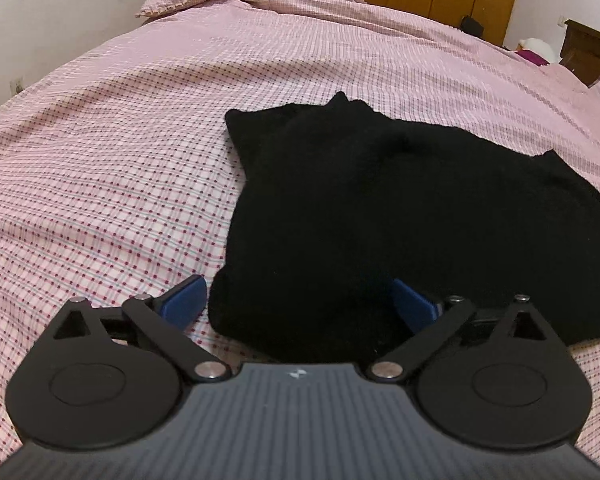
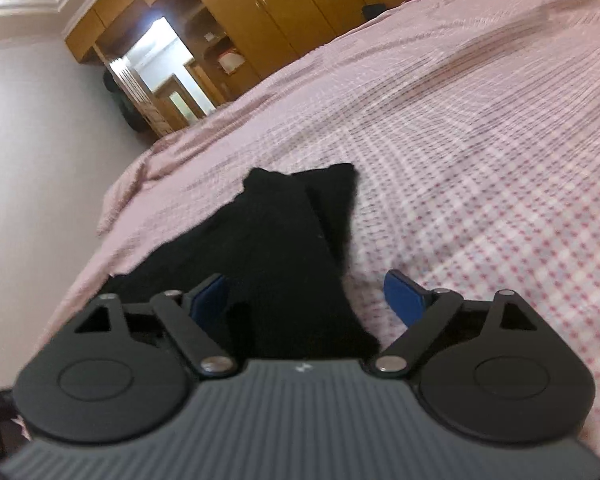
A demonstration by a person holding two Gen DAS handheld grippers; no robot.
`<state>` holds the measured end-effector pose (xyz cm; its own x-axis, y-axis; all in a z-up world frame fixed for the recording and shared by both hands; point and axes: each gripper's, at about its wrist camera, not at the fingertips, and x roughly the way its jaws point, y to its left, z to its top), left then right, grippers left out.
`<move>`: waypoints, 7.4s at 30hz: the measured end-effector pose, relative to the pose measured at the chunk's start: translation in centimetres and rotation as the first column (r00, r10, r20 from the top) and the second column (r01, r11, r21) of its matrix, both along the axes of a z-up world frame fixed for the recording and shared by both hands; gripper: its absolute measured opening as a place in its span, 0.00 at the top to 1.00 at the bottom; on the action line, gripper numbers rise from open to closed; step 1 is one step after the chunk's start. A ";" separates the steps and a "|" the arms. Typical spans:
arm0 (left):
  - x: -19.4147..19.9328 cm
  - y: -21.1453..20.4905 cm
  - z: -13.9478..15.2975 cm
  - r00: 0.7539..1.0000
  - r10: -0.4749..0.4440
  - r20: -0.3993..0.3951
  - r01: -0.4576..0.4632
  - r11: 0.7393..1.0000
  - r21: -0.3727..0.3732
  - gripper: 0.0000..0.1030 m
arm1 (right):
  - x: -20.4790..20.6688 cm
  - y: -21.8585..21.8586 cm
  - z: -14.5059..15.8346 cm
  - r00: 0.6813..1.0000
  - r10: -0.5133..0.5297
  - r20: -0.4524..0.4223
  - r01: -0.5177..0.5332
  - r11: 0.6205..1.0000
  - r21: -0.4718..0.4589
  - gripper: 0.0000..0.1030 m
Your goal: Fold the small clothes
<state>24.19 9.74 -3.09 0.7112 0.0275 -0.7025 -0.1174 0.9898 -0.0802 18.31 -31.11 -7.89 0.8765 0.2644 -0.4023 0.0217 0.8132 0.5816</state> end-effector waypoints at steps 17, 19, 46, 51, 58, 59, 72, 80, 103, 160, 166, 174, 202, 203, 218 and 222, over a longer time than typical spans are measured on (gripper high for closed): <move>-0.7 0.0 1.0 0.998 0.050 -0.033 -0.051 0.998 -0.023 0.00 | 2.1 0.7 -1.6 0.998 -0.061 0.022 0.055 0.976 0.213 0.61; -0.9 0.1 1.4 0.998 0.050 -0.037 -0.051 0.998 -0.034 0.00 | 2.4 0.5 -1.7 0.998 -0.059 0.022 0.053 0.972 0.229 0.61; -3.2 2.4 4.1 0.997 0.075 -0.036 -0.076 0.997 -0.024 0.00 | 3.8 5.9 5.9 0.991 0.011 0.133 -0.025 0.994 0.110 0.79; -3.8 3.5 4.3 0.995 0.101 -0.022 -0.102 0.994 -0.034 0.00 | 4.4 8.1 7.7 0.985 0.044 0.169 -0.062 0.993 0.104 0.79; -4.9 5.3 4.6 0.991 0.131 -0.004 -0.131 0.990 -0.050 0.00 | 6.1 12.6 10.4 0.971 0.119 0.208 -0.139 0.987 0.085 0.79; -5.0 5.6 4.7 0.991 0.136 0.000 -0.136 0.989 -0.053 0.00 | 6.4 13.4 10.8 0.969 0.135 0.207 -0.155 0.984 0.085 0.79; -7.3 10.2 5.0 0.981 0.188 0.053 -0.182 0.979 -0.096 0.00 | 8.7 27.6 9.1 0.920 0.375 0.111 -0.353 0.918 -0.180 0.79; -8.3 13.4 3.8 0.974 0.225 0.039 -0.218 0.967 -0.130 0.00 | 9.1 31.5 5.4 0.900 0.436 0.007 -0.414 0.861 -0.296 0.79; -8.3 13.5 6.7 0.976 0.179 0.125 -0.162 0.978 -0.133 0.00 | 0.9 30.3 9.7 0.769 0.636 0.062 -0.557 0.715 -0.423 0.57; 0.4 6.1 3.4 0.999 -0.054 0.001 0.054 0.980 -0.192 0.00 | 7.4 17.6 3.7 0.931 0.363 -0.036 -0.364 0.931 -0.020 0.31; 1.1 6.6 1.7 0.998 -0.061 -0.003 0.058 0.971 -0.231 0.00 | 9.6 18.1 1.1 0.903 0.418 -0.102 -0.413 0.908 0.069 0.29; 1.4 6.8 1.2 0.998 -0.064 0.001 0.062 0.969 -0.238 0.00 | 10.0 18.2 0.3 0.882 0.465 -0.079 -0.459 0.885 0.078 0.28; 0.8 6.5 1.2 0.998 -0.062 0.031 0.067 0.970 -0.234 0.00 | 11.3 18.1 -0.3 0.852 0.521 -0.041 -0.511 0.847 0.149 0.25; 0.7 6.5 1.1 0.998 -0.061 0.032 0.067 0.970 -0.235 0.00 | 11.4 18.2 -0.3 0.850 0.525 -0.041 -0.514 0.844 0.154 0.26; 0.8 6.5 1.5 0.987 -0.123 0.102 0.159 0.831 -0.533 0.50 | 13.1 17.4 2.3 0.836 0.549 0.017 -0.536 0.810 0.237 0.63; -0.2 5.0 2.0 0.983 -0.149 0.107 0.183 0.809 -0.559 0.51 | 11.7 16.0 4.5 0.834 0.550 0.041 -0.545 0.810 0.217 0.64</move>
<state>24.04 14.77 -1.10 0.7061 -0.4837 -0.5172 0.0661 0.7722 -0.6319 30.00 -15.07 -3.34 0.5524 0.7781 -0.2989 -0.3746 0.5521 0.7449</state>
